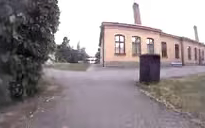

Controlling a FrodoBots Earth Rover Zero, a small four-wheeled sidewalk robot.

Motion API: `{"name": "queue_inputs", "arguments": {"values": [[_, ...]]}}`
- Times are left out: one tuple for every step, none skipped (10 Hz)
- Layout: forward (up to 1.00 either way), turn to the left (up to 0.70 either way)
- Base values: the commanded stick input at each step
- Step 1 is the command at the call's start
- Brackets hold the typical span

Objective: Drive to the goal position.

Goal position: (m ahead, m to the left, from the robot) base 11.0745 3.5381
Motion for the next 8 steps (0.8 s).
{"name": "queue_inputs", "arguments": {"values": [[0.85, 0.01], [0.85, 0.01], [0.85, 0.01], [0.85, 0.01], [0.85, 0.01], [0.85, 0.01], [0.85, 0.01], [0.85, 0.01]]}}
